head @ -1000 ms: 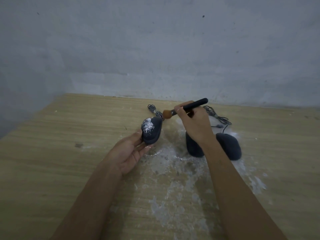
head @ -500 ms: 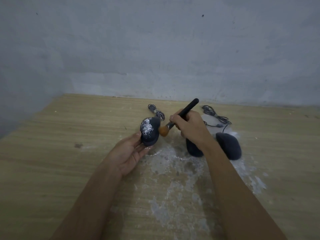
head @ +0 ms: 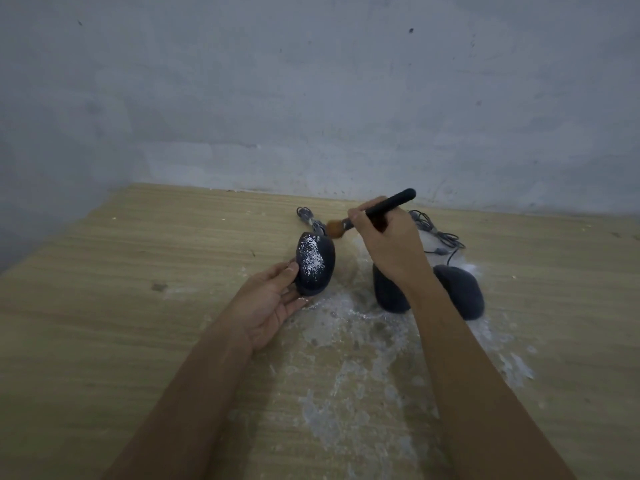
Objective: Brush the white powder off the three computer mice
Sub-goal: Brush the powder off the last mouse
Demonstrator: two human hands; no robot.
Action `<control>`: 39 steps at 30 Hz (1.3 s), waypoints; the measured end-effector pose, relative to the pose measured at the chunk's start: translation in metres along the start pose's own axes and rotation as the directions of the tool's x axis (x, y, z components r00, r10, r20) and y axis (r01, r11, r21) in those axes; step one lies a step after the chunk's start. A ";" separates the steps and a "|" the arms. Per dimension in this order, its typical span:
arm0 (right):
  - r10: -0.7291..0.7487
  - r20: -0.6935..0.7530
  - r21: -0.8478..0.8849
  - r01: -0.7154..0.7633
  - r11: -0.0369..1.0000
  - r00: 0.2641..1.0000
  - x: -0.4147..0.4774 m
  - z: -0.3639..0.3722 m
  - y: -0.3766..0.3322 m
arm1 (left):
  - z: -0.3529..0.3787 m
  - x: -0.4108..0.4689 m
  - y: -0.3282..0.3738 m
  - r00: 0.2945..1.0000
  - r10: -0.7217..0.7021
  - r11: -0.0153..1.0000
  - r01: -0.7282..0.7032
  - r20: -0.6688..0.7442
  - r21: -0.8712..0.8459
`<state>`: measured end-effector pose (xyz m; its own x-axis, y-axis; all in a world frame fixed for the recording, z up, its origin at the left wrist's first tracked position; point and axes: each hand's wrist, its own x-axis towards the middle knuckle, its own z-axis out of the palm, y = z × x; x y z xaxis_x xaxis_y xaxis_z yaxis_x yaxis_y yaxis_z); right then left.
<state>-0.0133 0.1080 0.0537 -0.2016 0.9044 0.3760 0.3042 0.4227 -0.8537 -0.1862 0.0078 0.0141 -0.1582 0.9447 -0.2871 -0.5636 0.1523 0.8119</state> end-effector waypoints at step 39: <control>0.066 -0.059 0.028 -0.064 0.998 0.996 -0.002 0.026 -0.002 | 0.002 -0.002 -0.007 0.998 -0.020 0.999 0.018 0.056 0.032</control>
<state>-0.0377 0.1035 0.0451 -0.1259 0.9322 0.3394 0.2900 0.3618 -0.8860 -0.1804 0.0057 0.0095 -0.1013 0.9564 -0.2740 -0.5399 0.1785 0.8226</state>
